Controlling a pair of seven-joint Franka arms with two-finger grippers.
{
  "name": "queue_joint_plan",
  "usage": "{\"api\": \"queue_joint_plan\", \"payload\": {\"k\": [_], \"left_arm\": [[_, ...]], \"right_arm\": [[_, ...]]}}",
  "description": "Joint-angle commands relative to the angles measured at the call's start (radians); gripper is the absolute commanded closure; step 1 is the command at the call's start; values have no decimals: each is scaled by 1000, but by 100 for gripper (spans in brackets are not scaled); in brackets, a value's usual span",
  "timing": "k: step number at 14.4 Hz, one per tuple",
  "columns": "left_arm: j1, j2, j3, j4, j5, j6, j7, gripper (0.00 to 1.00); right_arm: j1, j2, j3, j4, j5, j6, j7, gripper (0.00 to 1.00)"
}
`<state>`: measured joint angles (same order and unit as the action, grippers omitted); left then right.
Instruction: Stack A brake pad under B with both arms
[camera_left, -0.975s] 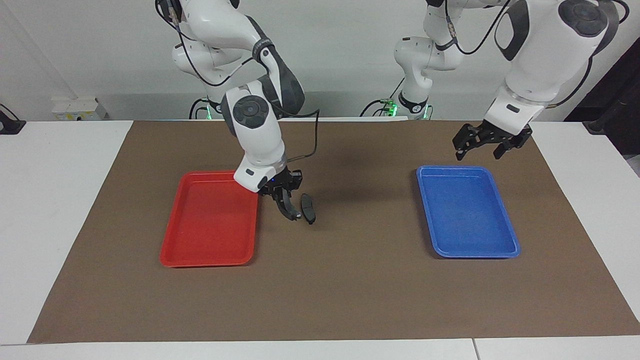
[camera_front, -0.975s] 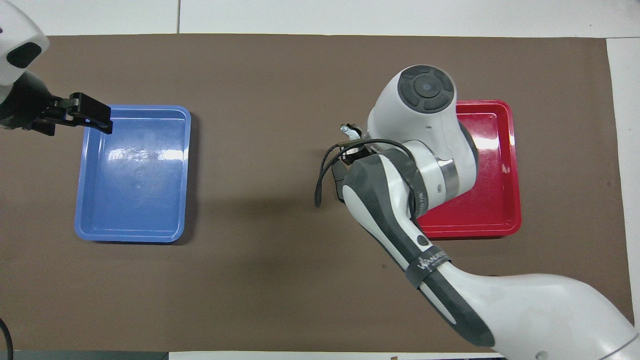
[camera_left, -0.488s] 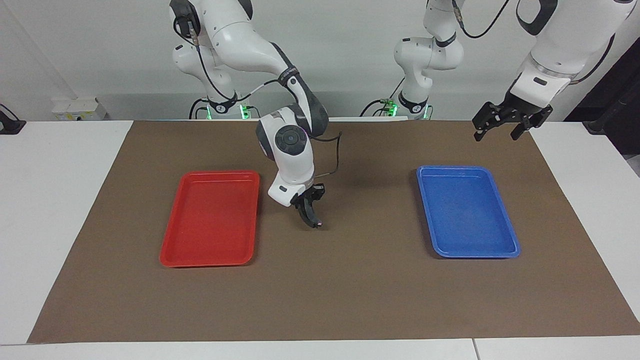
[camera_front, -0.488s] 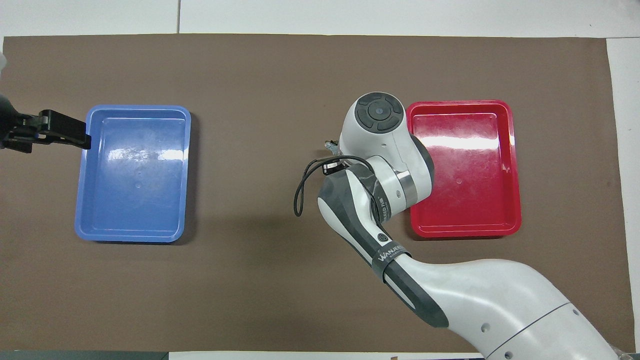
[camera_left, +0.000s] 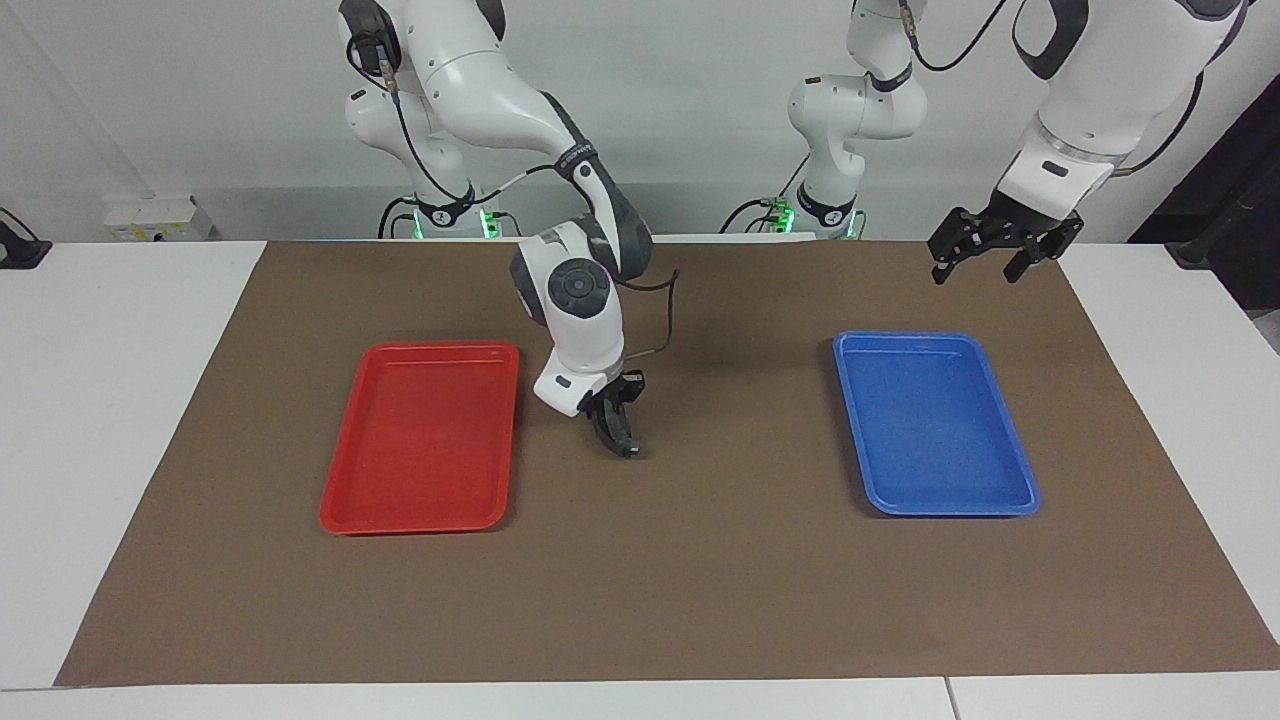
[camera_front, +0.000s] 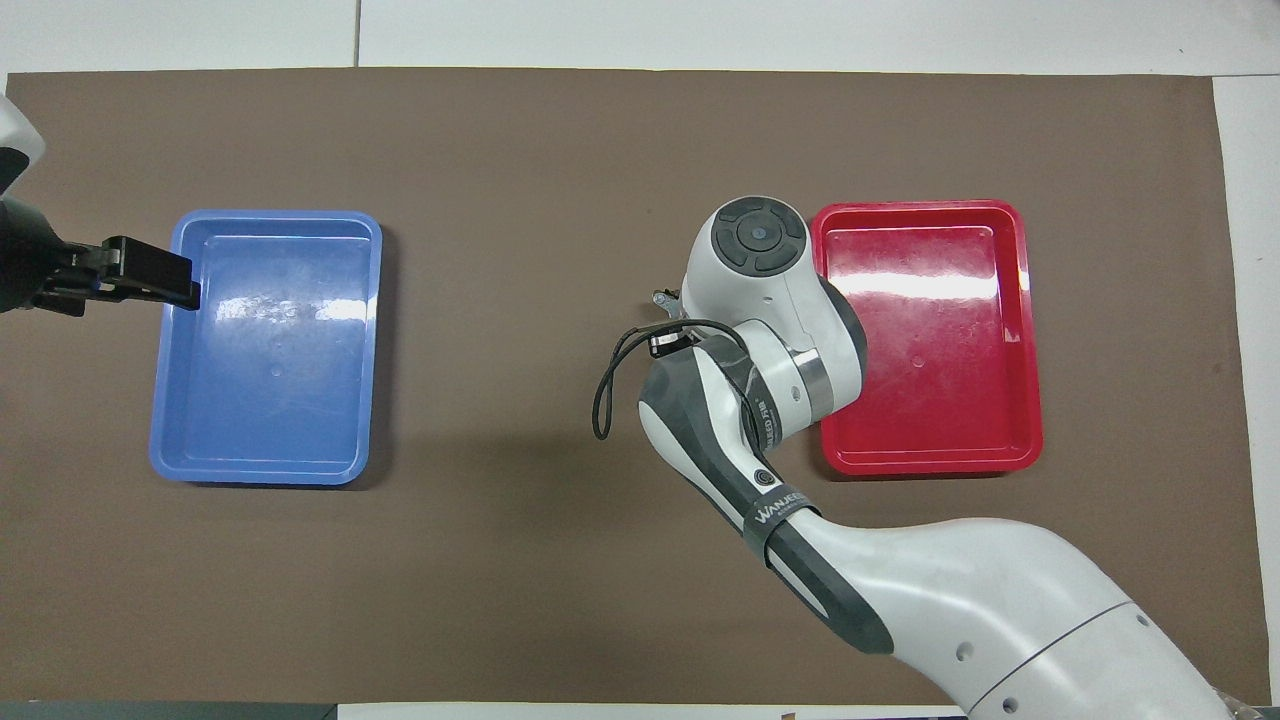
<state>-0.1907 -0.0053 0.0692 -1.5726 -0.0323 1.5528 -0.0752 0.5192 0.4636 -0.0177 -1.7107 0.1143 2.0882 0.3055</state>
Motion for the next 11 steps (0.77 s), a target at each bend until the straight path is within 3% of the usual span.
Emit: {"api": "queue_joint_plan", "payload": {"k": [1, 11], "left_arm": [[17, -30, -14, -43, -14, 27, -9, 0], [17, -30, -12, -47, -14, 27, -8, 1]], "right_arm": [[2, -33, 1, -38, 5, 30, -25, 100], [8, -45, 1, -84, 5, 55, -28, 100]]}}
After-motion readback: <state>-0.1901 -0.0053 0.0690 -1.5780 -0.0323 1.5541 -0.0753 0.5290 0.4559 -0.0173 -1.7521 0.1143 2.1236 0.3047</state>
